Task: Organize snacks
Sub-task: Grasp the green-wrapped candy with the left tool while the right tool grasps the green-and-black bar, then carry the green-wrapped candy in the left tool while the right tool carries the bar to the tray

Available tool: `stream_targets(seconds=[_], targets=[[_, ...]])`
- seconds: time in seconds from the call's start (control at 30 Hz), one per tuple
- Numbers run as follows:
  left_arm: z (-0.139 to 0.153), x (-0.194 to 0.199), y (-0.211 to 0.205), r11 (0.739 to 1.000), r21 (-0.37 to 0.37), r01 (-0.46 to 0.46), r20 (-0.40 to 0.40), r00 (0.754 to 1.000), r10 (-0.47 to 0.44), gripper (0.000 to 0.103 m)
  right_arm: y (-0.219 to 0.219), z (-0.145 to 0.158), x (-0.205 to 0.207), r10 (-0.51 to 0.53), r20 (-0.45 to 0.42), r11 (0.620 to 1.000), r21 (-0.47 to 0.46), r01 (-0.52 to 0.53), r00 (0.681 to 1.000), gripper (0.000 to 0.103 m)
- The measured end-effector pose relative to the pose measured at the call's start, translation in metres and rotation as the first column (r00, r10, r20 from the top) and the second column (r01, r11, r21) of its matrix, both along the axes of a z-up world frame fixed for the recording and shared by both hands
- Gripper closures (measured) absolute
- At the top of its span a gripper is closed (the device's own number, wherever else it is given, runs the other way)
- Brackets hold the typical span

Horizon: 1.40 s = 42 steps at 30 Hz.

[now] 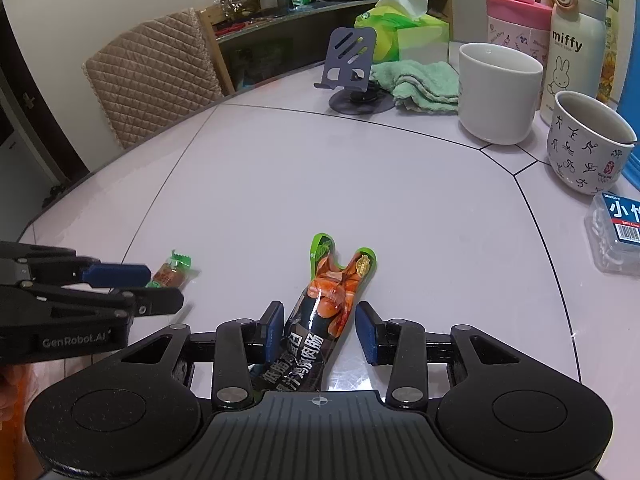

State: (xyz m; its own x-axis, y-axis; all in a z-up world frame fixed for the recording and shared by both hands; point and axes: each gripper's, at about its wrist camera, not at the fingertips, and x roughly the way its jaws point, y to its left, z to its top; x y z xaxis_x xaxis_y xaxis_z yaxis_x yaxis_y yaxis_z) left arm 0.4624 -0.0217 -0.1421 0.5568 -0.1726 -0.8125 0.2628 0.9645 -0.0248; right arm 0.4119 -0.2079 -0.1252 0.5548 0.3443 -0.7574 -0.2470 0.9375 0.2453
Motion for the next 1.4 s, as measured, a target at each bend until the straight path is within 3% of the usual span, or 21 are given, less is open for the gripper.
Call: stream_targets(seconds=[0.23,0.37,0.73,1.07,1.4], targets=[[-0.005,0.006,-0.001,1.0,0.001,-0.021,-0.009,1.0,0.022,0.069,0.004,-0.001,0.0,-0.017,0.008,1.0,-0.016,0.017,1.0,0.063],[-0.005,0.007,-0.003,0.999,0.018,-0.043,-0.006,0.999,0.043,0.08,0.005,-0.001,0.002,-0.036,0.005,0.999,-0.013,0.037,0.999,0.063],[-0.001,-0.013,-0.011,0.995,0.012,-0.101,-0.052,0.994,0.101,0.082,0.009,0.0,-0.003,-0.01,-0.002,0.999,-0.033,0.01,1.0,0.068],[0.011,-0.059,-0.014,0.987,-0.036,-0.154,-0.075,0.986,0.151,0.083,0.002,0.017,-0.035,0.053,0.019,0.999,0.007,-0.053,0.998,0.074],[0.046,-0.135,-0.019,0.966,-0.096,-0.241,-0.05,0.97,0.237,0.083,-0.019,0.045,-0.093,0.112,0.023,0.991,0.076,-0.114,0.993,0.074]])
